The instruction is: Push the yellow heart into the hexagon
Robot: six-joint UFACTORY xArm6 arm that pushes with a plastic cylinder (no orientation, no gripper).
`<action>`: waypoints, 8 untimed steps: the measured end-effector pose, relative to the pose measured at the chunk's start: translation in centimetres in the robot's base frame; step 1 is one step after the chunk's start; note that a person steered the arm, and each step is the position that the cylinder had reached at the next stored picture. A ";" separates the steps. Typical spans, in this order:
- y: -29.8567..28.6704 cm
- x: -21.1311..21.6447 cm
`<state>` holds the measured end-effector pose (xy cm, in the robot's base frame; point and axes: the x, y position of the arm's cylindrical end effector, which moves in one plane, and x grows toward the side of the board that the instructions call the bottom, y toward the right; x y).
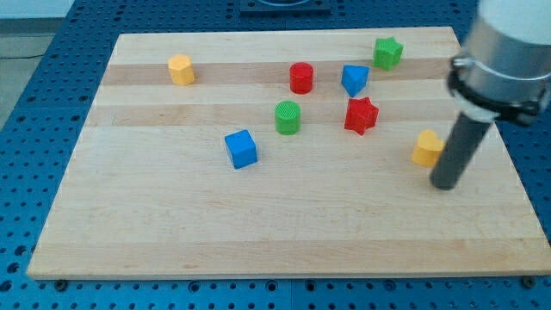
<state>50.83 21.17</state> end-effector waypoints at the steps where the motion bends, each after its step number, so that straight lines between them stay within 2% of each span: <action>1: 3.3 -4.3; 2: 3.5 -5.5; 4: 0.2 -2.3; 6: -0.4 -4.0; 8: -6.1 -4.4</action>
<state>46.43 15.06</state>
